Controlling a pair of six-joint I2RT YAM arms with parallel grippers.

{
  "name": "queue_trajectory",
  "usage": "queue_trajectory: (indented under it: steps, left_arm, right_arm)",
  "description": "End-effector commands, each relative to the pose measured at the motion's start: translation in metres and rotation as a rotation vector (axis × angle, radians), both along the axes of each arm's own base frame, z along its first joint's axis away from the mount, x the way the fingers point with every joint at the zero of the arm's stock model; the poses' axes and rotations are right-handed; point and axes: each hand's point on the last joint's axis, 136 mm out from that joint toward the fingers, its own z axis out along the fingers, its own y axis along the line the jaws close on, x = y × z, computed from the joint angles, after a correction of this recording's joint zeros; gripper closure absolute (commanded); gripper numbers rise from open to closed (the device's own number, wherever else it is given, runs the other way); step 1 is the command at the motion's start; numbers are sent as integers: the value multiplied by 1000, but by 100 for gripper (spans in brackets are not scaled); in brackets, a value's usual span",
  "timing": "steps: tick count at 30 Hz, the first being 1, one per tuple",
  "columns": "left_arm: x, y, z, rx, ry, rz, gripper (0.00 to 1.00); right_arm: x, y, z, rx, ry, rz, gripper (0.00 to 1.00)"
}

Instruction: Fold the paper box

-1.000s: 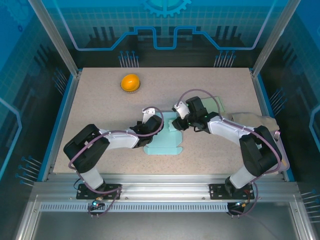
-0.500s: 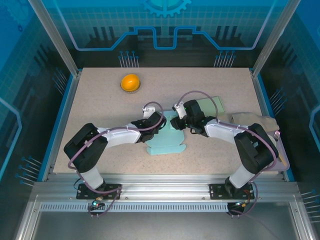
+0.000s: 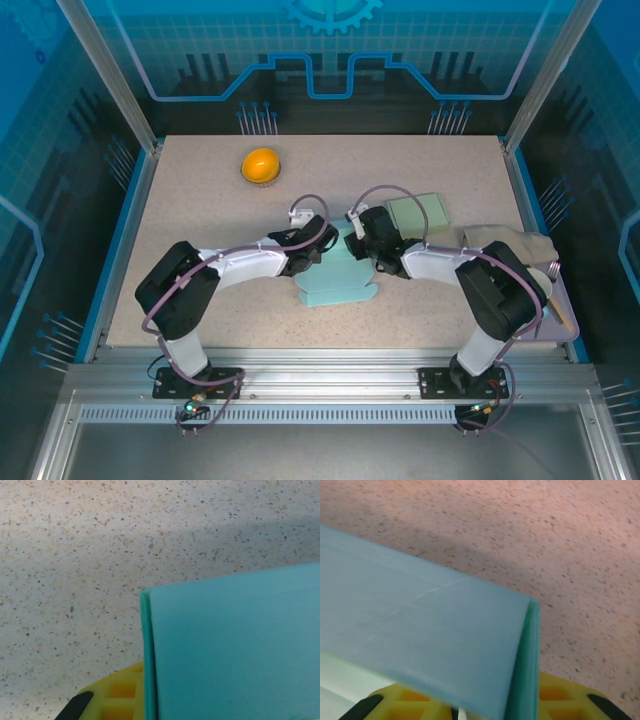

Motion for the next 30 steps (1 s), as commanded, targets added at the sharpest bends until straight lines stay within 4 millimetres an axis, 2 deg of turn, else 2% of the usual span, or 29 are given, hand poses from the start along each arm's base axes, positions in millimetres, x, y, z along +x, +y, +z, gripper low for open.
queue_trajectory:
  steps: [1, 4, 5, 8, 13, 20, 26, 28, 30]
  left_arm:
    - [-35, 0, -32, 48, 192, -49, 100]
    - [-36, 7, -27, 52, 192, 17, 100]
    - [-36, 10, -25, 58, 189, 43, 100]
    - [-36, 16, -20, 66, 190, 102, 100]
    - [-38, 20, -16, 80, 194, 122, 100]
    - [-40, 28, -12, 100, 181, 146, 100]
    - [-40, 33, -10, 119, 177, 156, 100]
    - [-40, 32, -9, 115, 178, 154, 100]
    - [-39, 31, -9, 112, 177, 151, 100]
  right_arm:
    - [2, -26, -16, -114, 25, -158, 69]
    - [-2, -54, -26, -206, 52, -290, 70]
    - [3, -60, -20, -226, 43, -351, 70]
    - [-2, -82, -24, -306, 62, -447, 71]
    - [-8, -109, -23, -411, 83, -567, 76]
    - [-16, -136, -20, -428, 120, -716, 78]
    - [-17, -148, -15, -390, 128, -774, 77]
    - [-12, -141, -16, -362, 133, -735, 75]
    - [-7, -124, -19, -304, 145, -646, 72]
